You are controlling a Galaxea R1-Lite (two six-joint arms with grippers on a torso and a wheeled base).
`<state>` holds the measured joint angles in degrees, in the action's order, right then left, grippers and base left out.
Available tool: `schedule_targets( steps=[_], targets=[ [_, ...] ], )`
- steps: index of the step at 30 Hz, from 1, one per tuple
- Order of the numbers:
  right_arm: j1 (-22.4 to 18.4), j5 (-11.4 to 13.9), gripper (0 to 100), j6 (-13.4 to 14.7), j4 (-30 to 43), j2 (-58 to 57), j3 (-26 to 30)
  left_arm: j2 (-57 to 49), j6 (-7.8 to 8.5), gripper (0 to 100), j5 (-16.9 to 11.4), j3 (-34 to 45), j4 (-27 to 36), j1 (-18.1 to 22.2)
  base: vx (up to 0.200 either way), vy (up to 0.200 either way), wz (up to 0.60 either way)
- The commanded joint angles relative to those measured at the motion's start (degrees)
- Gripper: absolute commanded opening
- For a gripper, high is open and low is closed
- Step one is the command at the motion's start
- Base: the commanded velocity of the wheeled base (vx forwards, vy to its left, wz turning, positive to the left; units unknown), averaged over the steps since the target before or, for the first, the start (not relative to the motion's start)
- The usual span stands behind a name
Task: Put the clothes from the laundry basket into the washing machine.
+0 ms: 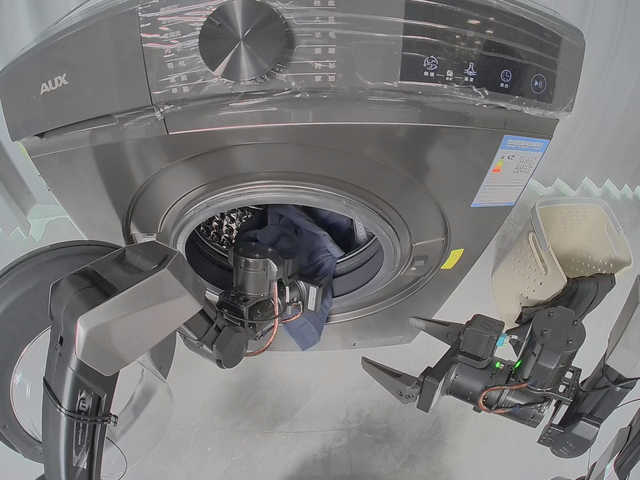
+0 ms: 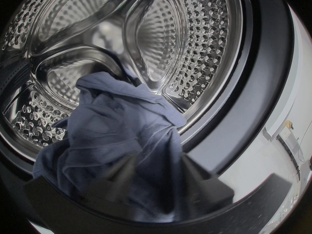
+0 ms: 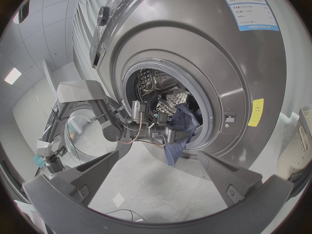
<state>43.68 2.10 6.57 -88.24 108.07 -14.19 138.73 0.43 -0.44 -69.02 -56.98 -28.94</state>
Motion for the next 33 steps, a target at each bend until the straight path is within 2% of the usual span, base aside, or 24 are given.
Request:
schedule_targets(
  steps=[1,12,14,15,17,30,33],
  targets=[
    [0.1,0.0,100,0.0,0.0,0.1,0.0,0.8,-0.08,0,-0.1,-0.8,0.0,-0.2,0.0,0.0,0.0],
    [0.2,0.0,100,0.0,0.0,0.0,0.0,0.8,-1.13,0,0.7,-6.1,-1.0,0.3,0.0,0.0,0.0],
    [0.2,0.0,100,-0.1,0.0,0.0,0.0,1.1,-2.45,0,1.8,-10.8,-1.3,0.8,0.0,0.0,0.0],
    [0.2,0.0,100,0.0,0.0,0.0,0.0,1.2,-2.54,0,1.9,-11.0,-1.4,0.8,0.0,0.0,0.0],
    [0.2,0.0,100,-0.1,0.0,0.0,0.0,2.8,-3.68,0,4.3,-15.4,-1.8,1.1,0.0,0.0,0.0],
    [0.3,0.0,100,0.0,0.0,0.3,0.0,12.0,-4.91,0,9.6,-34.3,-1.9,1.9,0.0,0.0,0.0],
    [0.3,0.0,100,0.0,0.0,0.3,-0.1,13.4,-4.91,0,9.8,-36.3,-1.7,2.1,0.0,0.0,0.0]
  ],
)
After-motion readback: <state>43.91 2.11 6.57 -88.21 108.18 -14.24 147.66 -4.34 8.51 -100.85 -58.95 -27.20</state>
